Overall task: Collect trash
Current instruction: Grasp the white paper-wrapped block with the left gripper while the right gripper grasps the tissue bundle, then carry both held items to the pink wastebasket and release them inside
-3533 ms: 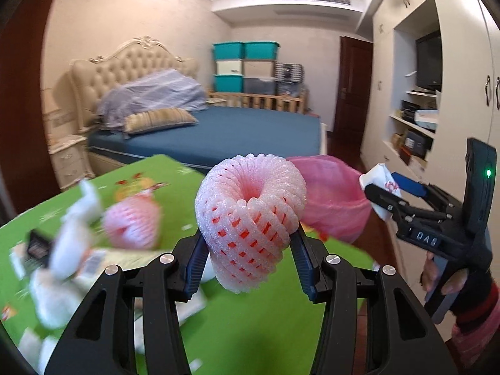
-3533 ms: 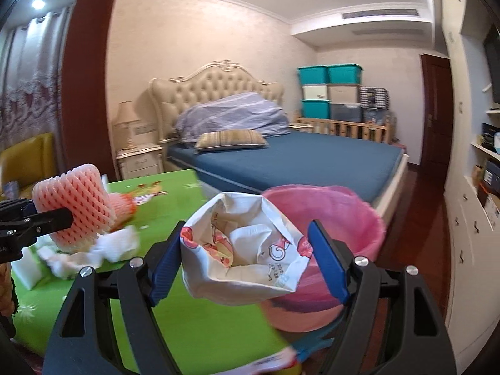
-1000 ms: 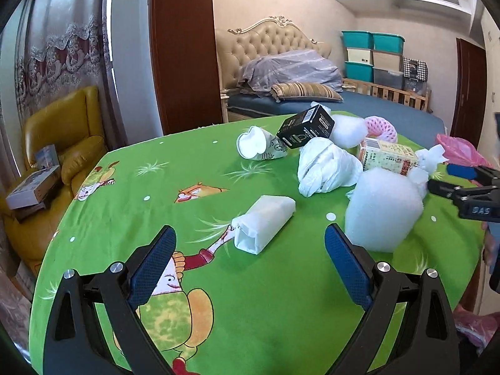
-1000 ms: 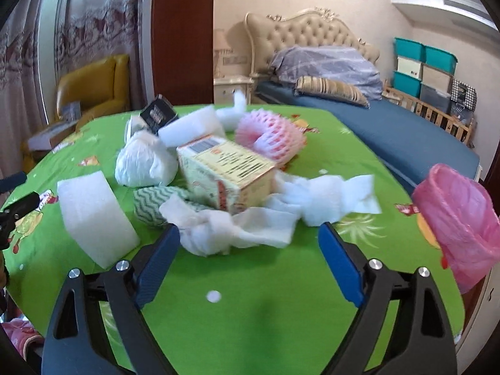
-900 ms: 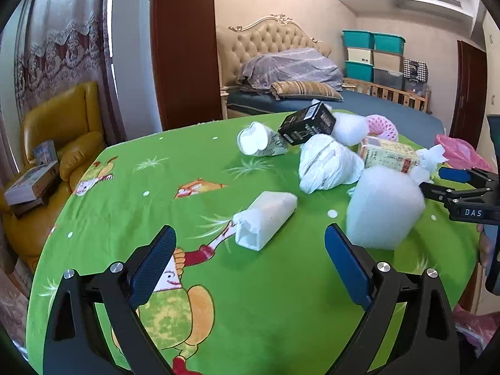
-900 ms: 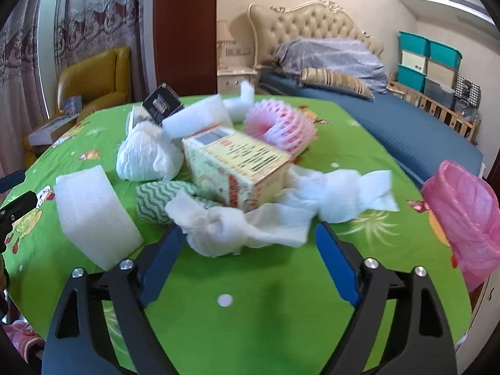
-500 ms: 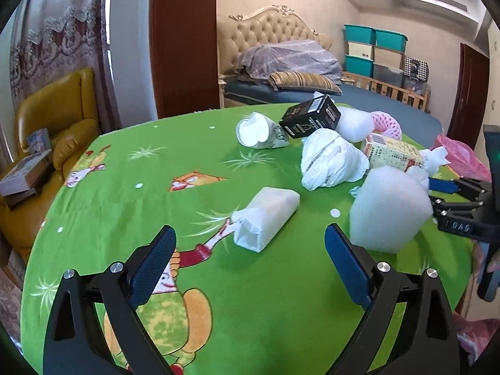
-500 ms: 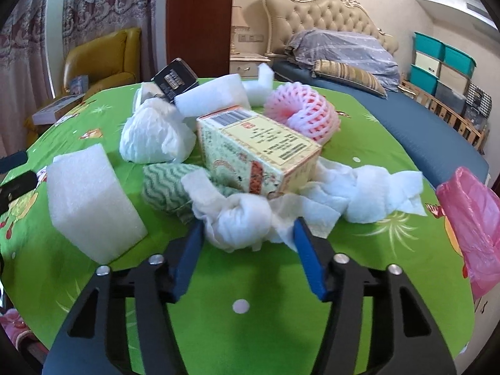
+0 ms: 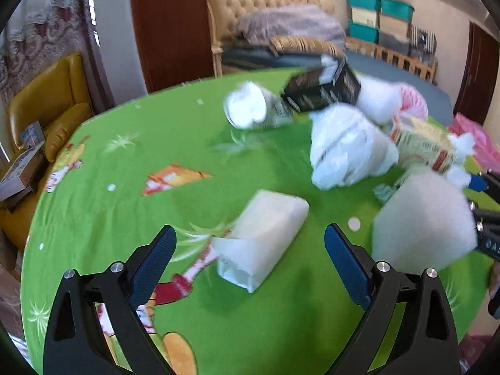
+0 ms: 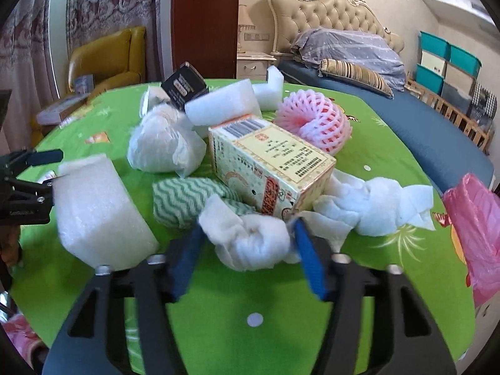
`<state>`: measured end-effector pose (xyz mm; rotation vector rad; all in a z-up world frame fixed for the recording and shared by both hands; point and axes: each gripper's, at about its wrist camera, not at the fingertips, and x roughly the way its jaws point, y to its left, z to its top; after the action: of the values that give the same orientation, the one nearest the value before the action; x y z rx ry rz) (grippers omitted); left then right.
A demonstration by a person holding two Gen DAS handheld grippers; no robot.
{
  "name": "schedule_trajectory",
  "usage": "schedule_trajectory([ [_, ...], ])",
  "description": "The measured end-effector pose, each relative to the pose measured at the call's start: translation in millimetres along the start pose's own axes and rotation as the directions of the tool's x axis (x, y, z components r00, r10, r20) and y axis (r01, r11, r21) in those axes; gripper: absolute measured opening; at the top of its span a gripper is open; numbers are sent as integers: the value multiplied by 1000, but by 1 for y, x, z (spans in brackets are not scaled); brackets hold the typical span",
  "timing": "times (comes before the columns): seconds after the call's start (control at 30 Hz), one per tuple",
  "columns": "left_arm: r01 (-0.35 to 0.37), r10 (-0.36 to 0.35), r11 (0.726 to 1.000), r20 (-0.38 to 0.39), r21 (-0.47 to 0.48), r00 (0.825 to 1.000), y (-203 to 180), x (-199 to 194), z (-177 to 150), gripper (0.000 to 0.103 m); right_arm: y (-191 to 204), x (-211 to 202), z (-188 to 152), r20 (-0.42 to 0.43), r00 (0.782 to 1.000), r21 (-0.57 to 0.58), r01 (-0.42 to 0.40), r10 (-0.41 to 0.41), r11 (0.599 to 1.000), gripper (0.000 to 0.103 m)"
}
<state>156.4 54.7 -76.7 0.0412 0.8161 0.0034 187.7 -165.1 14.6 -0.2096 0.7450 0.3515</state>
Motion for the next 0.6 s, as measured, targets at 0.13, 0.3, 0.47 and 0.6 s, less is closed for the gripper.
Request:
schedule_trajectory([
  [0.13,36,-36,999,-37,12,999,-4,7,-1,44,1,-4,-3,34,999,-10,-10,10,1000,31],
  [0.3,-18,17,1000,38,8,999,-3,-7,-4,35,-1,-10,-5,69,998,-3,-9,9,1000,31],
  [0.47,-67,68,998,118,-11,991,-3,-24,-5,34,0,-17,-9,109,994,-3,0,0,1000,30],
  [0.6,-90,91,996,188,-15,978,-5,-39,-8,34,-3,-21,-9,134,991,8,-13,12,1000,31],
])
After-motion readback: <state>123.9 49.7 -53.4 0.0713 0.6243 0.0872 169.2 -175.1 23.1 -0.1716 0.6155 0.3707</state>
